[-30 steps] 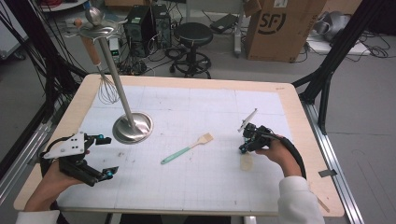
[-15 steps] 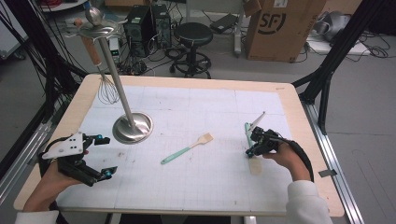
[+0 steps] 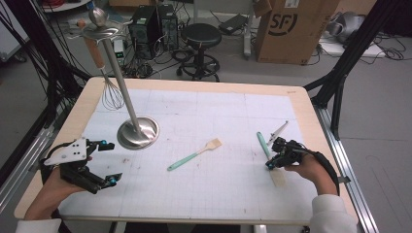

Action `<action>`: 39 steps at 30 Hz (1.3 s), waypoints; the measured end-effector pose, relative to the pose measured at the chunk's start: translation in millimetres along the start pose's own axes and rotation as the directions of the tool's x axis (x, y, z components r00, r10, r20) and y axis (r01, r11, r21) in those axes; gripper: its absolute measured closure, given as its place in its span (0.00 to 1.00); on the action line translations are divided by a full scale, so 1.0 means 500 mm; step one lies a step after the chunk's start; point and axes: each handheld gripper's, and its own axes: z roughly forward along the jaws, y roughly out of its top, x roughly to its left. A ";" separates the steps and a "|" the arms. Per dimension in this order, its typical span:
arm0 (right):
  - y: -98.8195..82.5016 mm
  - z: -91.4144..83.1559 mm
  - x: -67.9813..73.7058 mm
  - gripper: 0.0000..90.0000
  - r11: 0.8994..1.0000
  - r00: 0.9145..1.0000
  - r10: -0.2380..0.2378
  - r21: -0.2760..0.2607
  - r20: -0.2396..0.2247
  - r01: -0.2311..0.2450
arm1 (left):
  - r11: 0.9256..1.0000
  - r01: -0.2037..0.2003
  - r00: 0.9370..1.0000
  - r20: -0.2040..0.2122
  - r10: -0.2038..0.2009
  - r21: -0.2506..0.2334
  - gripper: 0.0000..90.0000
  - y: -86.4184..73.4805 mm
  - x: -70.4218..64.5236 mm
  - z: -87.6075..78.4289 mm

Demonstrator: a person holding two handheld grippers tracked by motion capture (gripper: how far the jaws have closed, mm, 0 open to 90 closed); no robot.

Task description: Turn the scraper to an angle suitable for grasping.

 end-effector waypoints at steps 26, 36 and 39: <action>0.097 -0.151 0.029 0.99 0.988 0.996 -0.075 -0.134 0.041 0.080 | 1.000 0.007 1.000 0.008 -0.007 -0.003 0.02 -0.001 0.002 0.001; 0.143 -0.201 0.010 0.99 0.977 0.995 -0.067 -0.199 0.070 0.079 | 1.000 0.006 1.000 0.014 -0.006 -0.010 0.02 -0.001 0.001 -0.003; 0.153 -0.210 0.002 0.99 0.975 0.995 -0.056 -0.209 0.077 0.071 | 1.000 0.003 1.000 0.016 -0.003 -0.008 0.02 -0.001 0.001 -0.003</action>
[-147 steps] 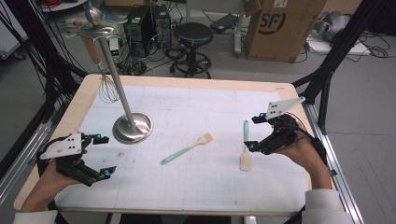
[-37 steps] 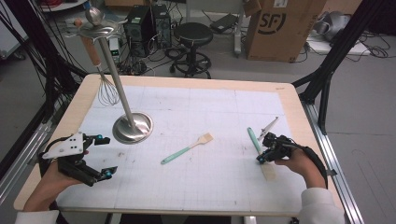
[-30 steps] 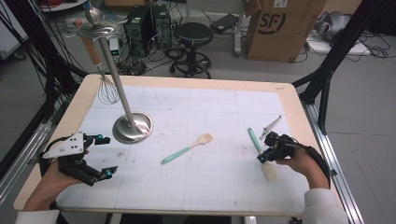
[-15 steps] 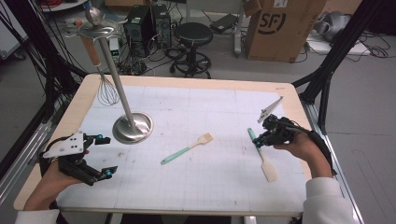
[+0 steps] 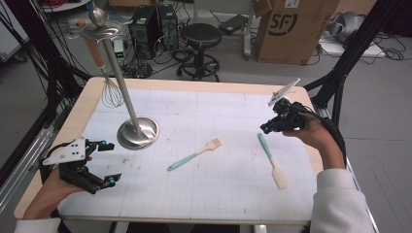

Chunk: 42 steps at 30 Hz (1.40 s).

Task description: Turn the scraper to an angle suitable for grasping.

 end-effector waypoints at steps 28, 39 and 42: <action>-0.070 0.093 -0.077 0.99 0.980 0.979 0.197 -0.046 0.057 -0.194 | 1.000 0.014 1.000 -0.001 -0.014 0.013 0.02 -0.009 0.002 0.004; -0.084 0.135 -0.098 0.99 0.972 0.969 0.232 0.005 0.088 -0.233 | 1.000 0.020 1.000 -0.002 -0.020 0.024 0.02 -0.012 0.006 0.008; -0.085 0.145 -0.105 0.99 0.968 0.963 0.249 0.016 0.100 -0.251 | 0.999 0.022 1.000 -0.004 -0.022 0.024 0.02 -0.013 0.006 0.008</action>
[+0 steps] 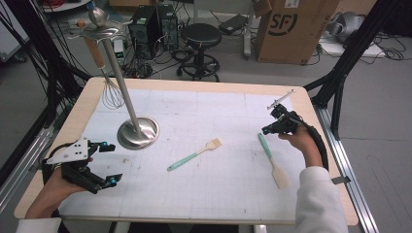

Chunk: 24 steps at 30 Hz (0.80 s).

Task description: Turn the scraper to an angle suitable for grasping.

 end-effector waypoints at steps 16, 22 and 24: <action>-0.009 0.045 -0.018 0.99 0.997 0.999 0.038 0.071 0.011 -0.038 | 1.000 0.001 1.000 0.002 -0.001 0.004 0.02 -0.001 0.000 0.002; -0.009 0.052 -0.023 0.99 0.995 0.998 0.050 0.081 0.022 -0.052 | 1.000 0.001 1.000 0.001 -0.001 0.006 0.02 -0.002 0.000 0.002; -0.009 0.055 -0.024 0.99 0.994 0.998 0.056 0.090 0.024 -0.057 | 1.000 0.002 1.000 0.001 -0.002 0.005 0.02 -0.002 0.000 0.002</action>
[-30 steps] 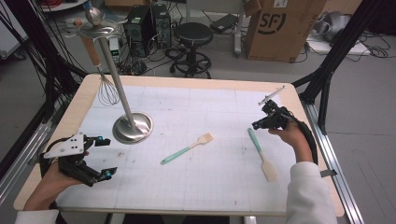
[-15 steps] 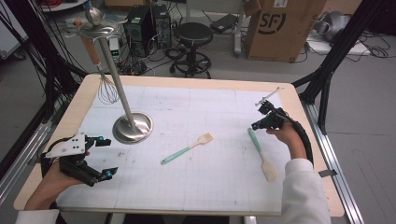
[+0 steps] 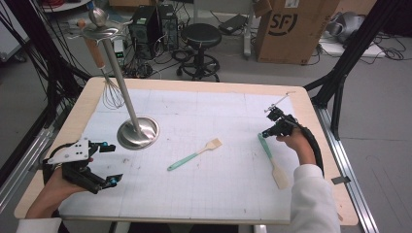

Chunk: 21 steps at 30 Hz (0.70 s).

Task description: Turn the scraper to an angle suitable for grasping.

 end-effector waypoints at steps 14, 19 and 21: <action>0.001 0.017 -0.005 0.99 0.999 1.000 0.012 0.036 0.005 -0.012 | 1.000 0.000 1.000 0.001 0.000 0.002 0.02 0.000 0.000 0.002; 0.002 0.019 -0.002 0.99 0.999 1.000 0.002 0.037 0.009 -0.003 | 1.000 -0.002 1.000 0.003 0.002 0.003 0.02 0.000 0.000 0.002; 0.003 0.020 0.000 0.99 0.999 1.000 0.006 0.031 -0.002 -0.006 | 1.000 -0.001 1.000 0.001 0.001 0.003 0.02 0.000 -0.001 0.002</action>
